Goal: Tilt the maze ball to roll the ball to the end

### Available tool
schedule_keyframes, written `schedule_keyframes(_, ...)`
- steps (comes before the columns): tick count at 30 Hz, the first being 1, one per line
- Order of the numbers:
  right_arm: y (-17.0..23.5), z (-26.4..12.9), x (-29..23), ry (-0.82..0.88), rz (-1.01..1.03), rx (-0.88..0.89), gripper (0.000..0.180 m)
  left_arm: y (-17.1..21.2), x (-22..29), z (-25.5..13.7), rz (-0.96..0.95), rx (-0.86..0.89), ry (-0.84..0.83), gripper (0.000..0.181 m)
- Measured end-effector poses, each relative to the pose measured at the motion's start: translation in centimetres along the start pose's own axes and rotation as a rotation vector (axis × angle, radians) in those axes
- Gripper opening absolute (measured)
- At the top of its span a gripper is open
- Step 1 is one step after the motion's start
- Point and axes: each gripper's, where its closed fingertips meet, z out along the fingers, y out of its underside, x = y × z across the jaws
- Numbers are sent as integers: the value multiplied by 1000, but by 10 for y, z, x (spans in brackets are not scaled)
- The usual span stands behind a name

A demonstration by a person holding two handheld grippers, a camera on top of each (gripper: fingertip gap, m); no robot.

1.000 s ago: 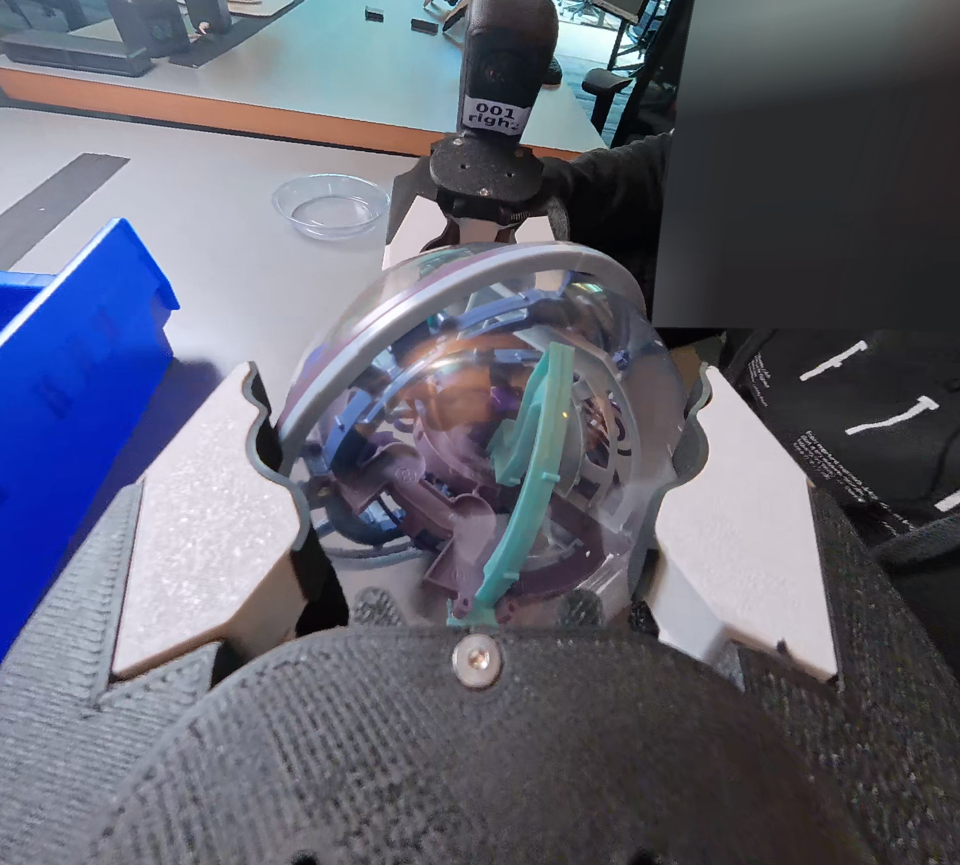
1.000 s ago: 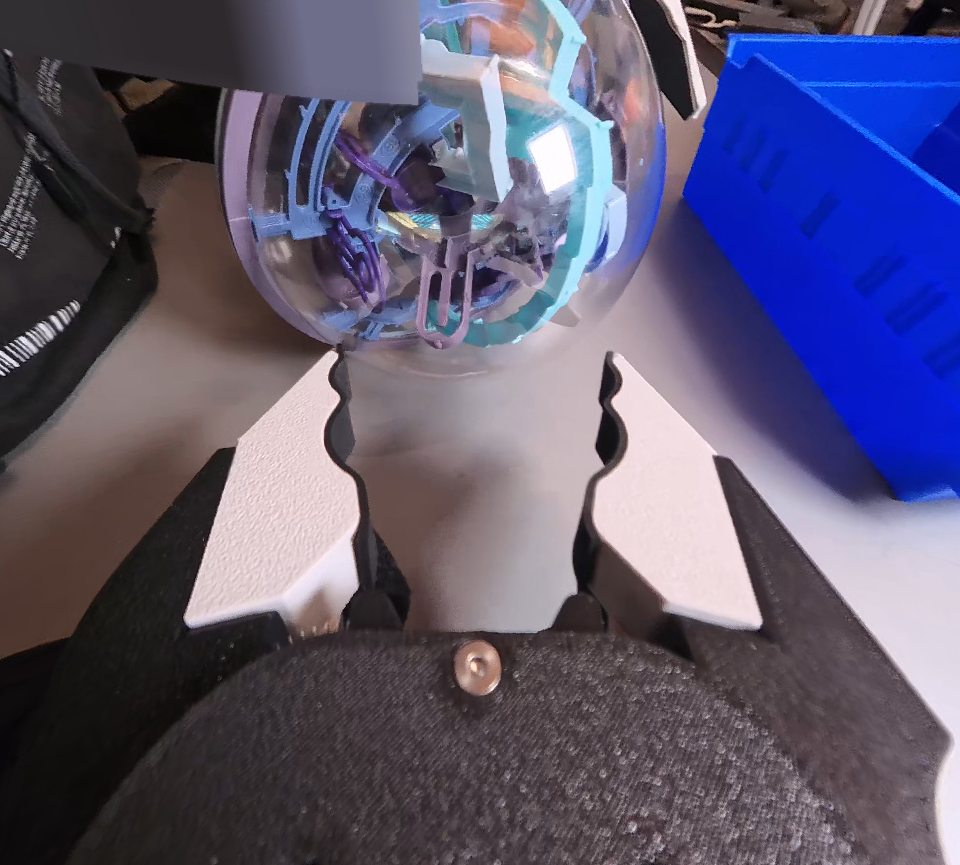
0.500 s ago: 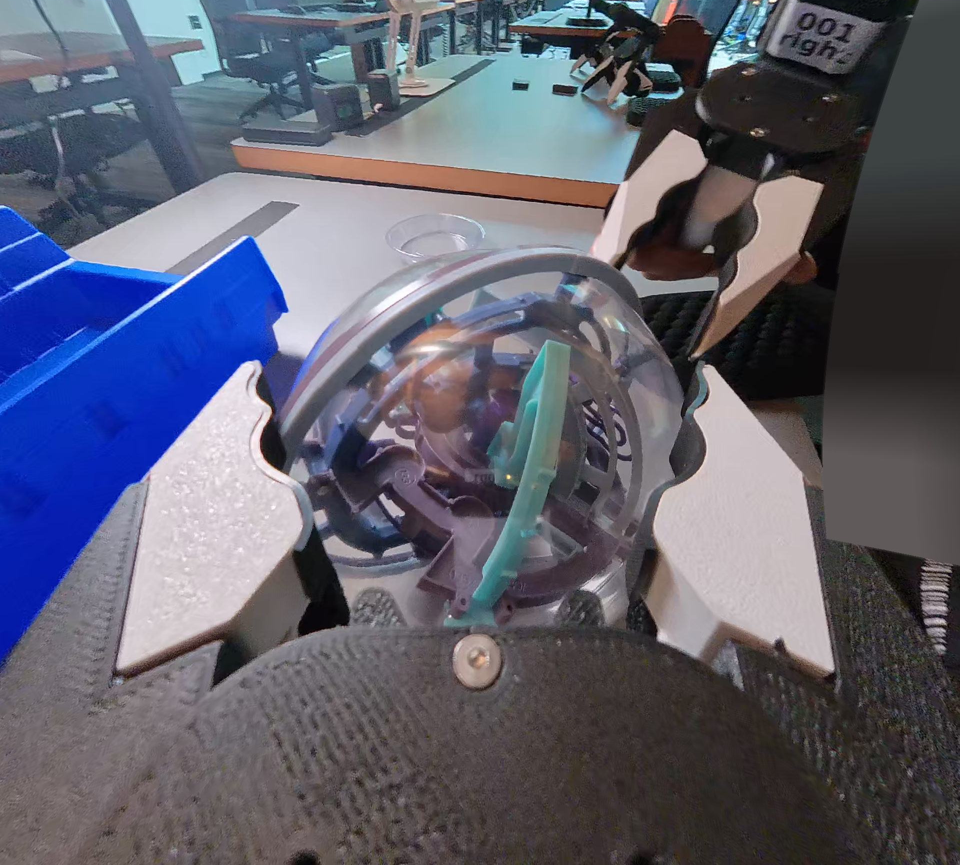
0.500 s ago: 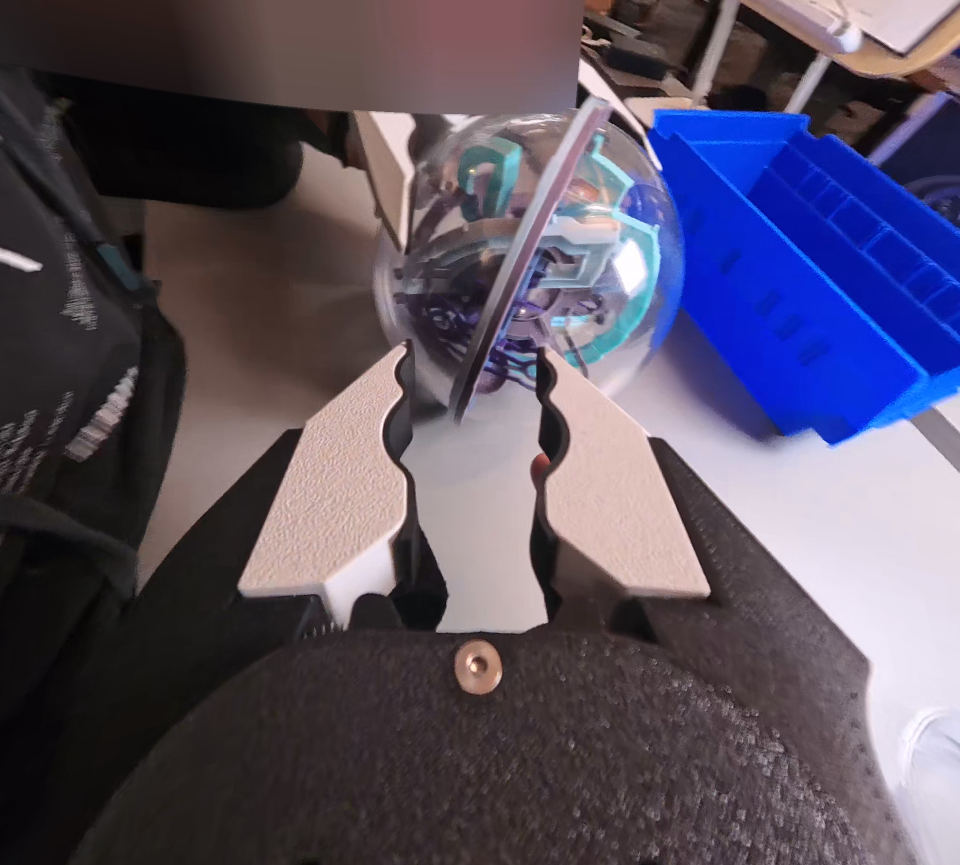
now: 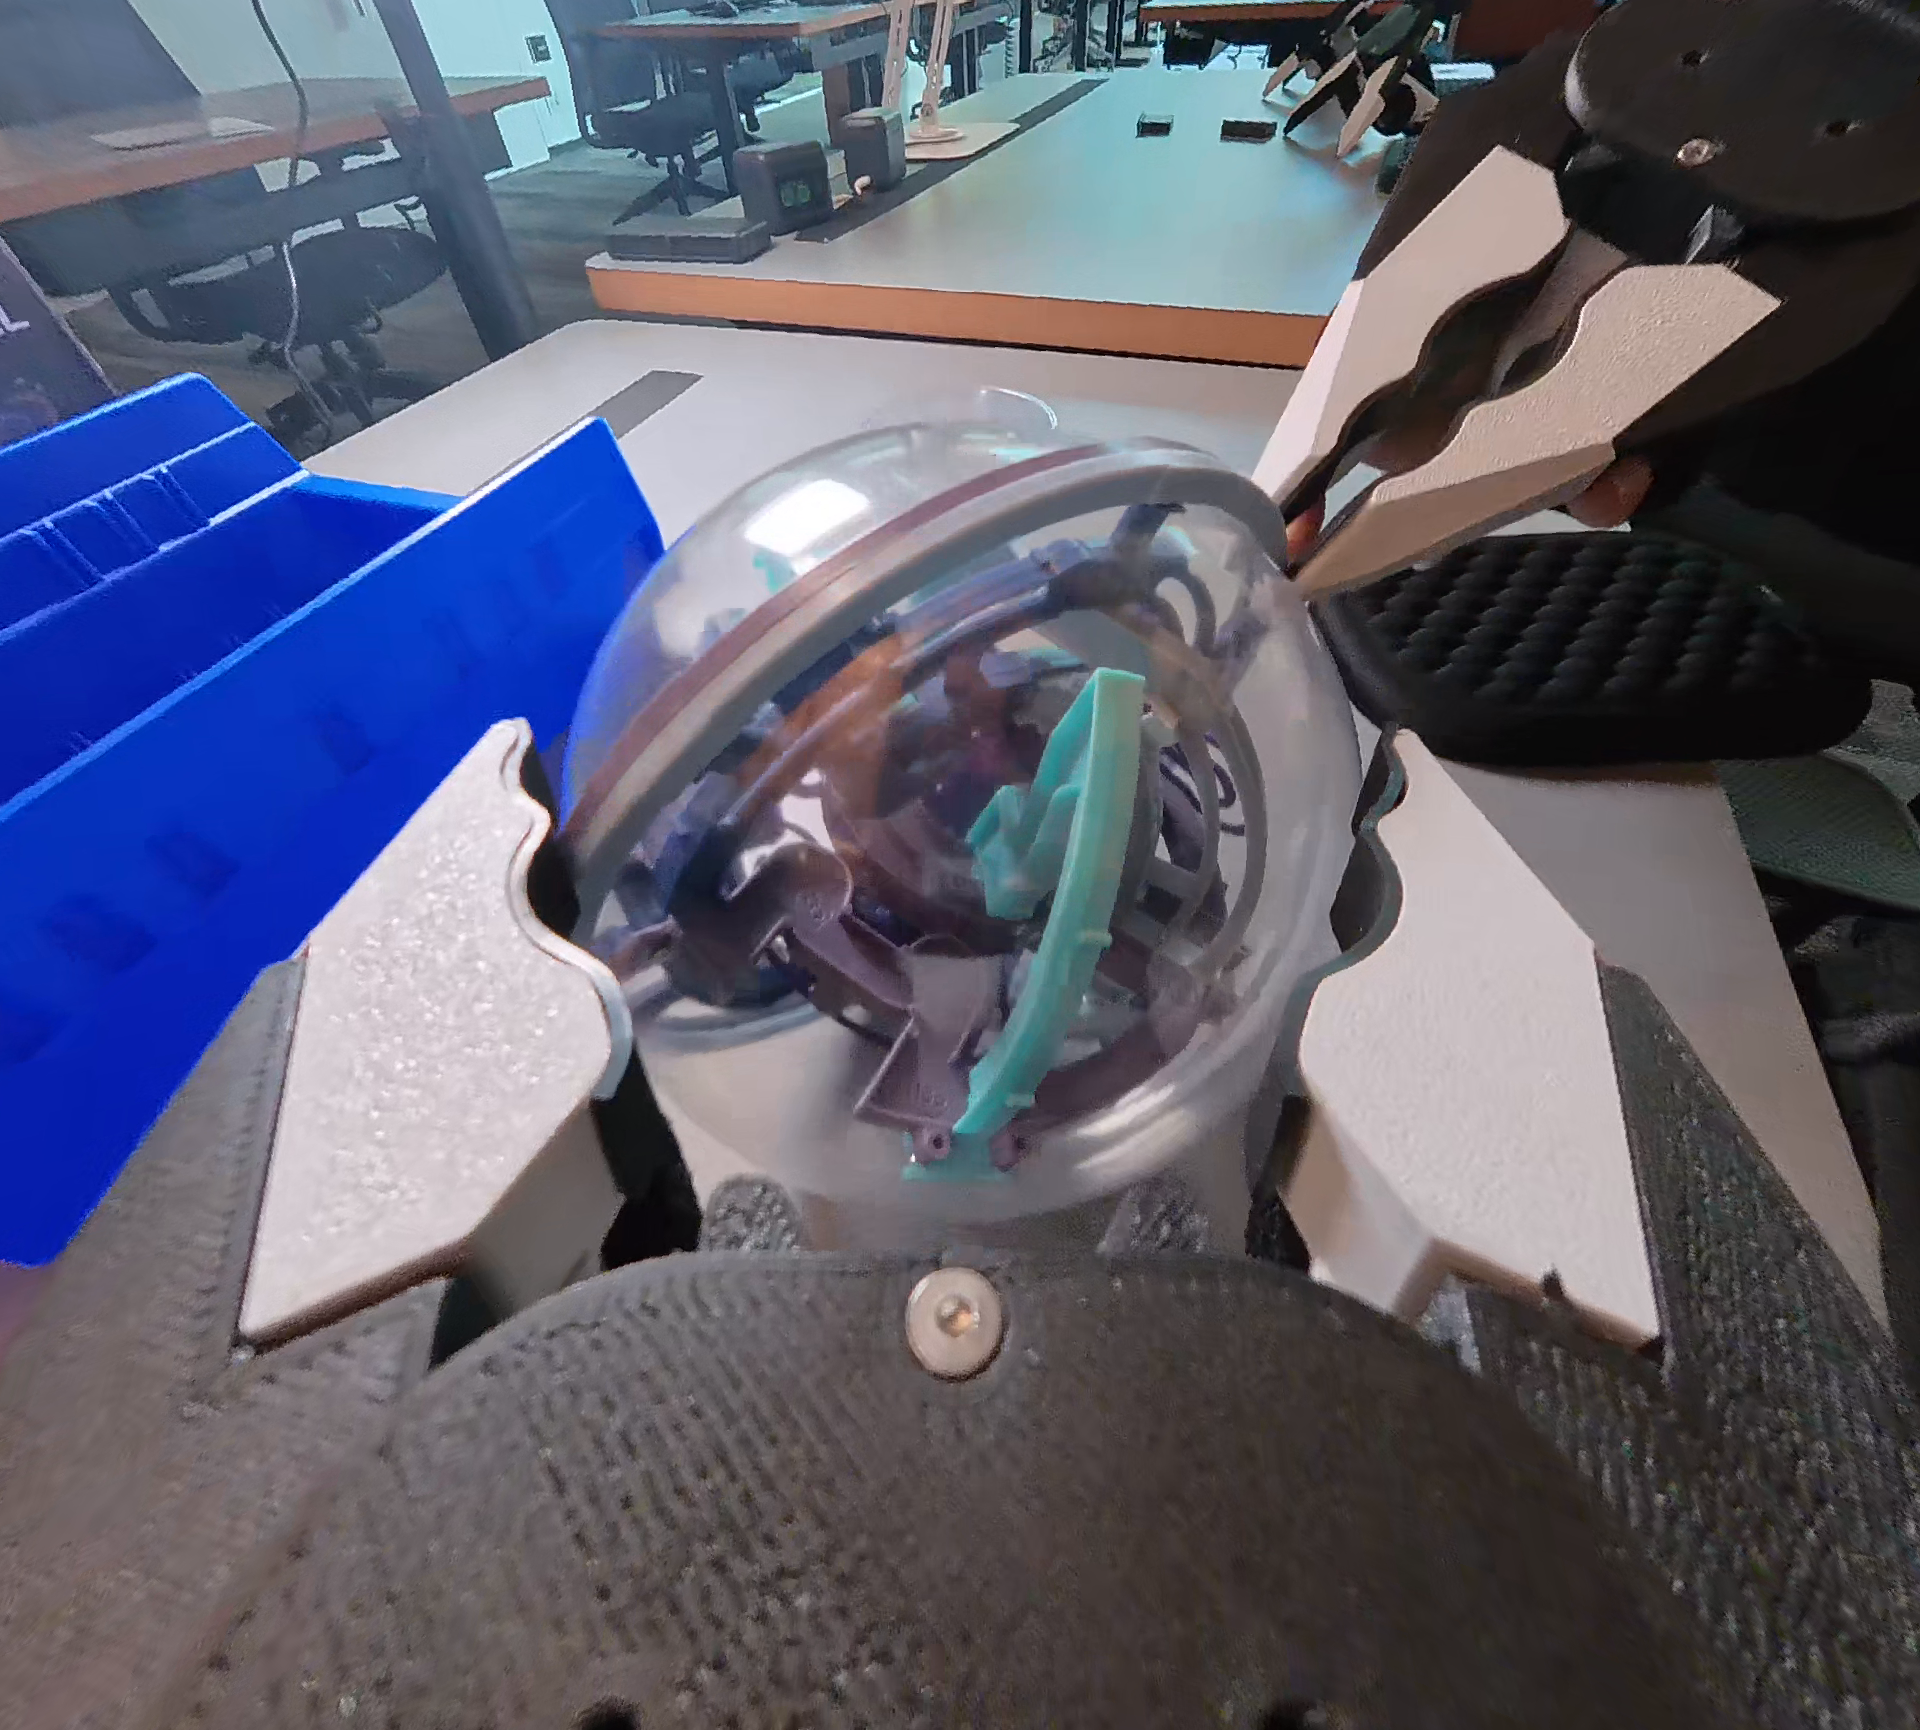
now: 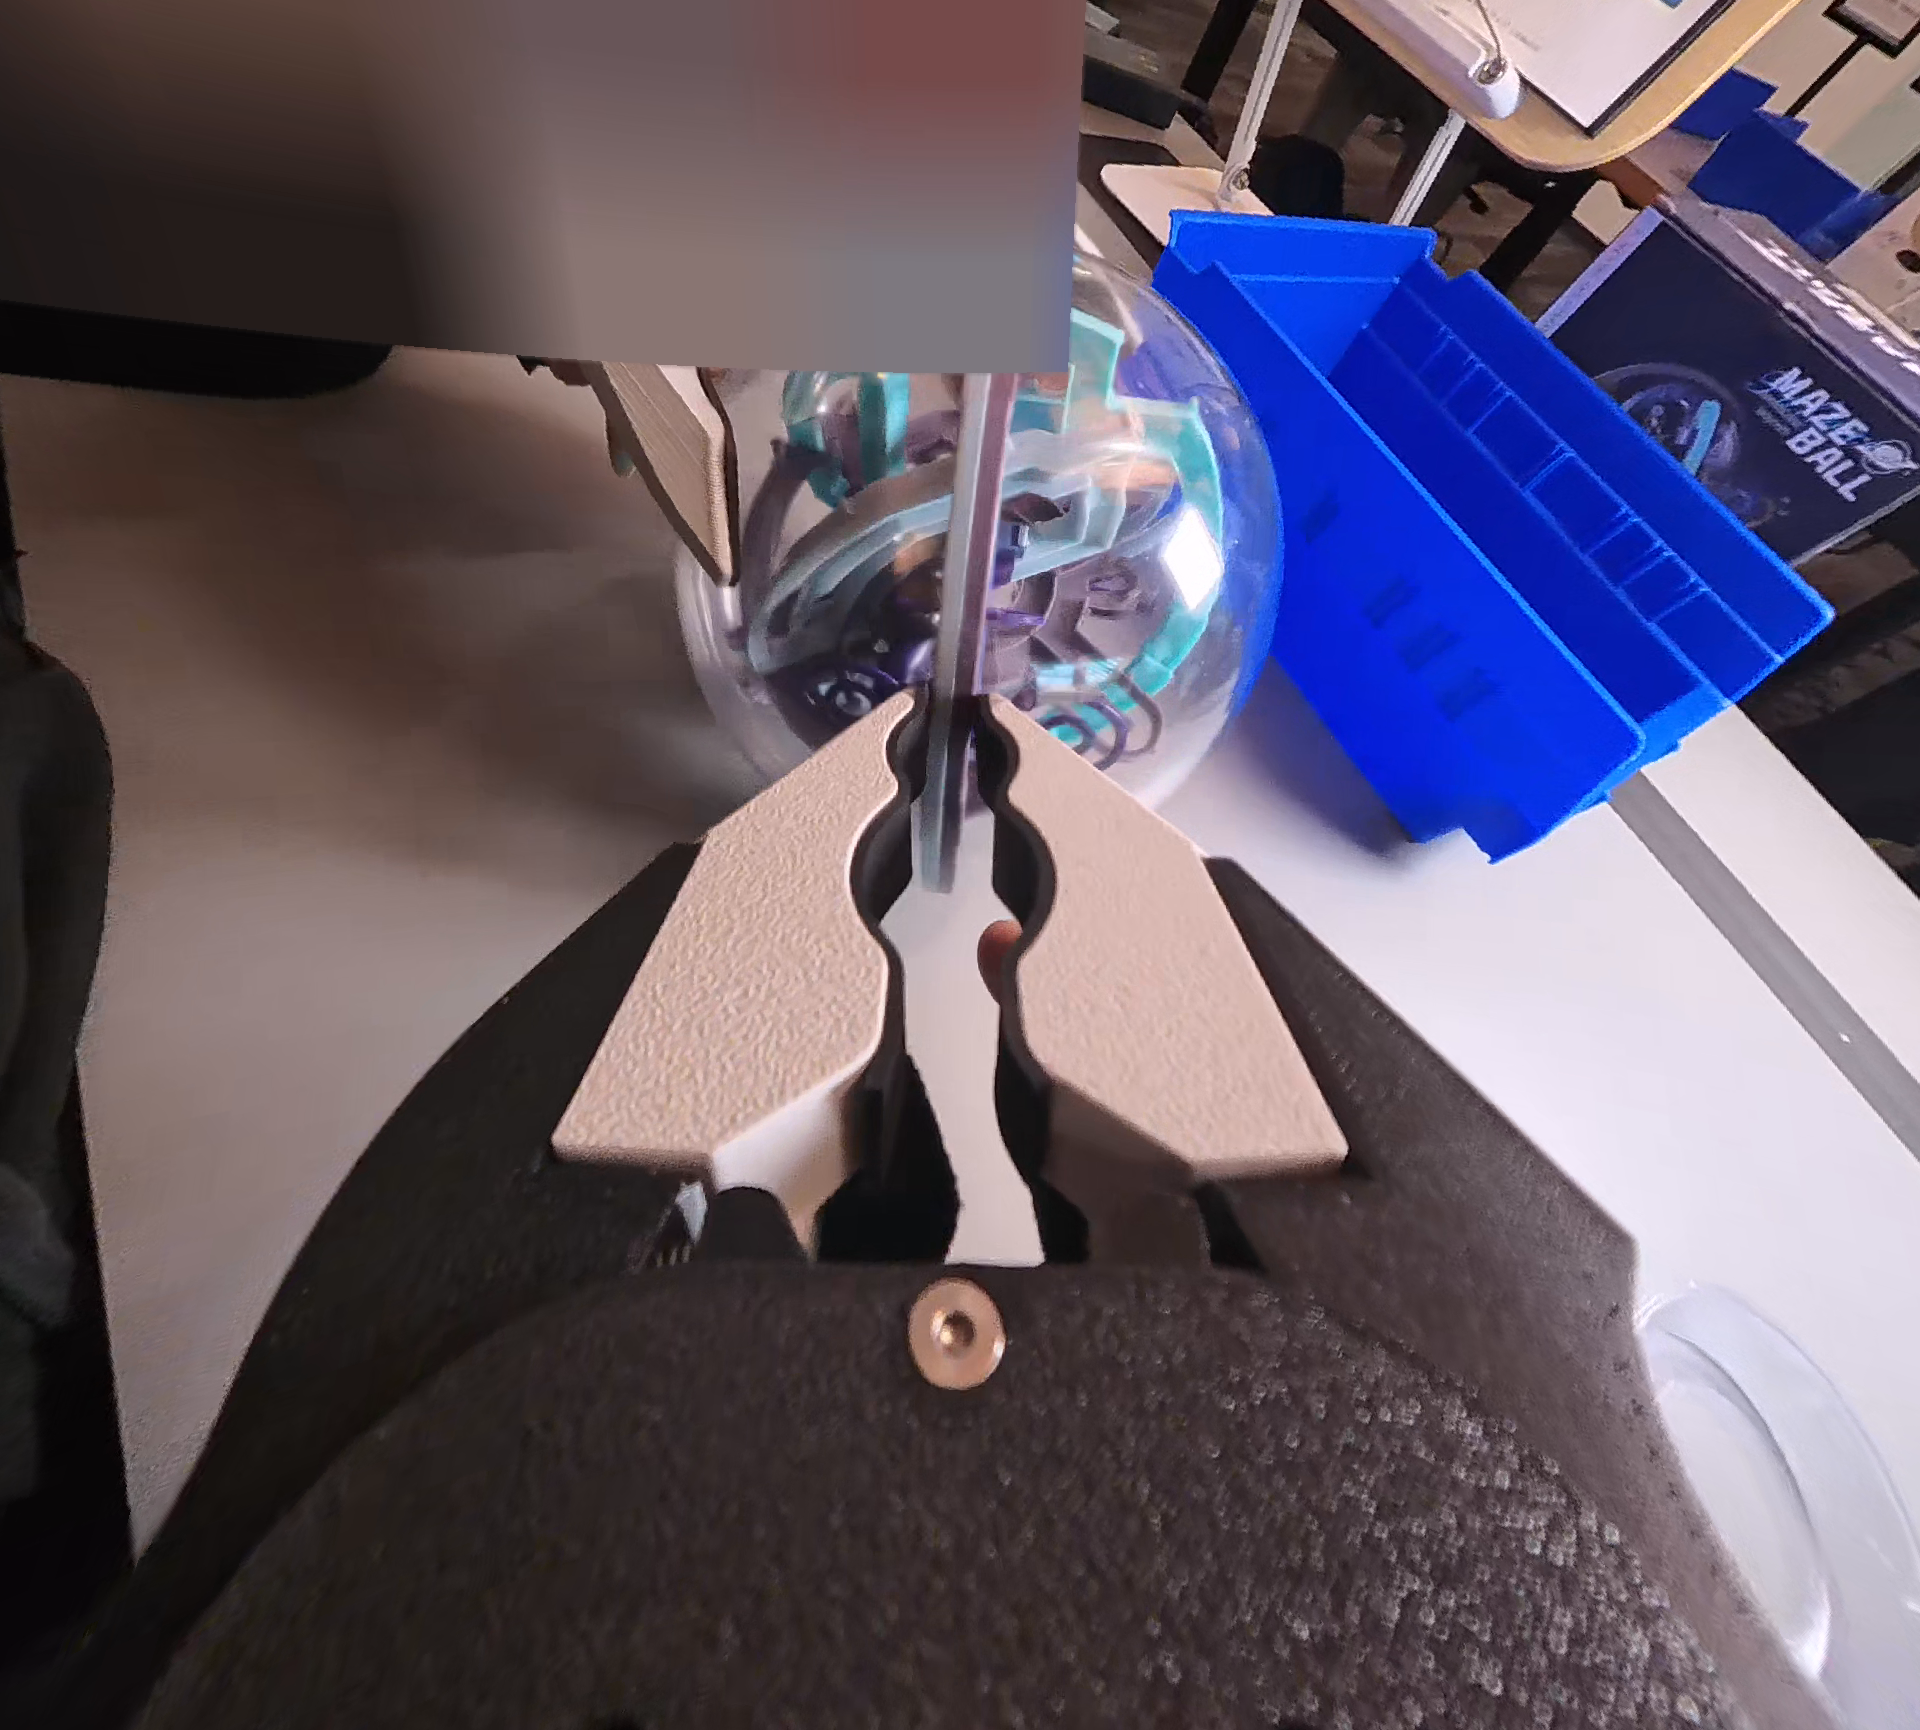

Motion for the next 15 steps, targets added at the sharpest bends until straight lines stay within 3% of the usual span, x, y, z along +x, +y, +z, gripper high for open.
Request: schedule_keyframes(15, -7, 5, 23, -112, 60, 3, 6, 15, -11, 3, -54, -28, 56, 143)
